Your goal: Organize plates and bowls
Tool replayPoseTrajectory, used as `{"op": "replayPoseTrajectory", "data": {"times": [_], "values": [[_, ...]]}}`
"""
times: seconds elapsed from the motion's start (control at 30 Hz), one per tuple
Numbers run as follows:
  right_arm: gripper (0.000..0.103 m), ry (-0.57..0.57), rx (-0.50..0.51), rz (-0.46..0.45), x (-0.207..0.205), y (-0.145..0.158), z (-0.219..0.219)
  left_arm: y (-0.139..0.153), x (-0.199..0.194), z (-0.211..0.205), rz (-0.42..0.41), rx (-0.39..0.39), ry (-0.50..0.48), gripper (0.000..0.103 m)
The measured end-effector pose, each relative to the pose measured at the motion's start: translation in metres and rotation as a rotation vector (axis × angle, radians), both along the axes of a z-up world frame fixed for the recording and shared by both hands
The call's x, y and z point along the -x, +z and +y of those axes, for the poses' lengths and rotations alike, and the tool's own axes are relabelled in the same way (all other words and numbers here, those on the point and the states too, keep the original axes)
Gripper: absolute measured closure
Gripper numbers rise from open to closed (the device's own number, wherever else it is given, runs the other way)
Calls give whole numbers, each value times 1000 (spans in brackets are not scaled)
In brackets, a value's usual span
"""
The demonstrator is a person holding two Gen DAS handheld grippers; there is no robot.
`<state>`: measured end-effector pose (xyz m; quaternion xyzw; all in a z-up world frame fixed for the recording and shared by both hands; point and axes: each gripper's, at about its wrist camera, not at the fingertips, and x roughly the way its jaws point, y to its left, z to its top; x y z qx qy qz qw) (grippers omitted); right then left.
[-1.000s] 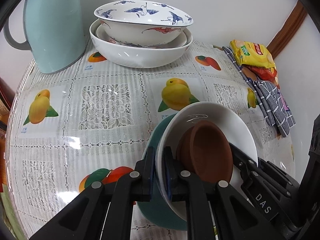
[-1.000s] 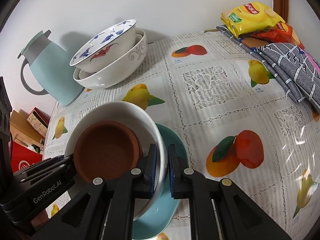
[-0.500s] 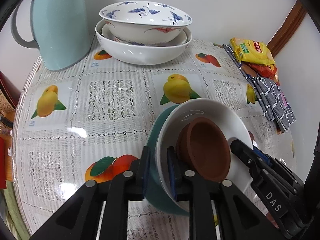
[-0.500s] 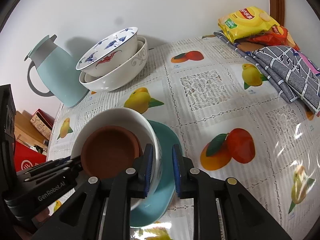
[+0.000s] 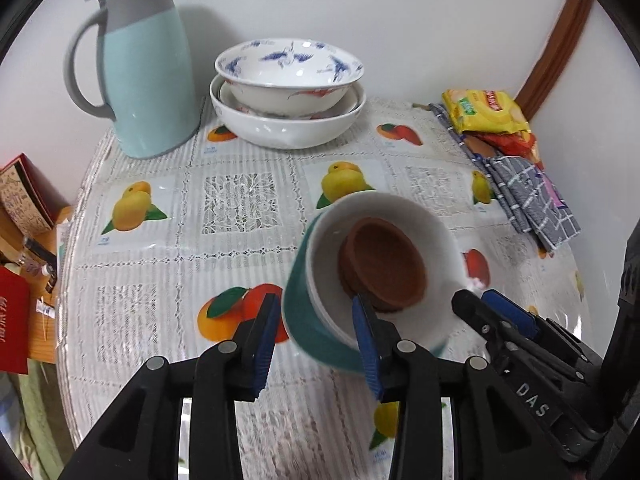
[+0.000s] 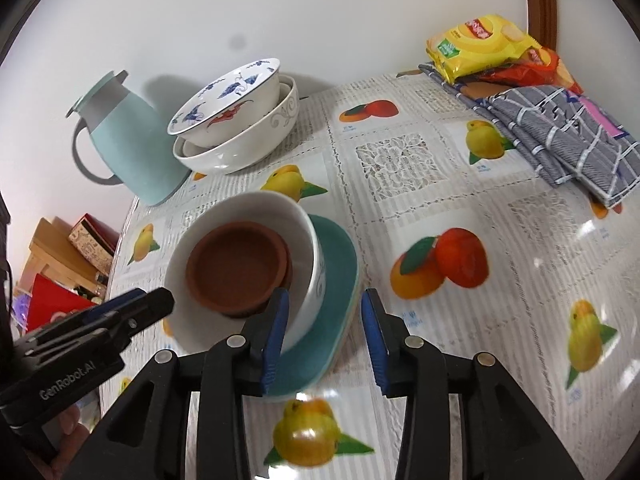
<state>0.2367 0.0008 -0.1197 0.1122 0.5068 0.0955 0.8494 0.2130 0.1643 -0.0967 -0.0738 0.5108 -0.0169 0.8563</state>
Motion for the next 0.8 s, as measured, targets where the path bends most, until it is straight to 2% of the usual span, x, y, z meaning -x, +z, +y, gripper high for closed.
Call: {"op": "replayPoseTrajectory", "data": {"times": [0.07, 0.3, 0.4, 0.6, 0.7, 0.8], "values": [[56, 5, 29, -21, 11, 7, -1, 9, 12, -5, -27, -9, -5, 66], [56, -14, 124, -110, 61, 43, -17, 40, 58, -25, -123, -24, -16, 61], [55, -45, 161, -152, 84, 61, -28, 55, 82, -36, -177, -31, -23, 53], [51, -93, 171, -196, 127, 85, -55, 73, 122, -51, -241, -45, -21, 46], [45, -93, 175, -196, 146, 93, -64, 79, 141, -59, -279, -53, -16, 41], [45, -100, 176, -199, 165, 98, -72, 83, 159, -66, -307, -76, -2, 38]]}}
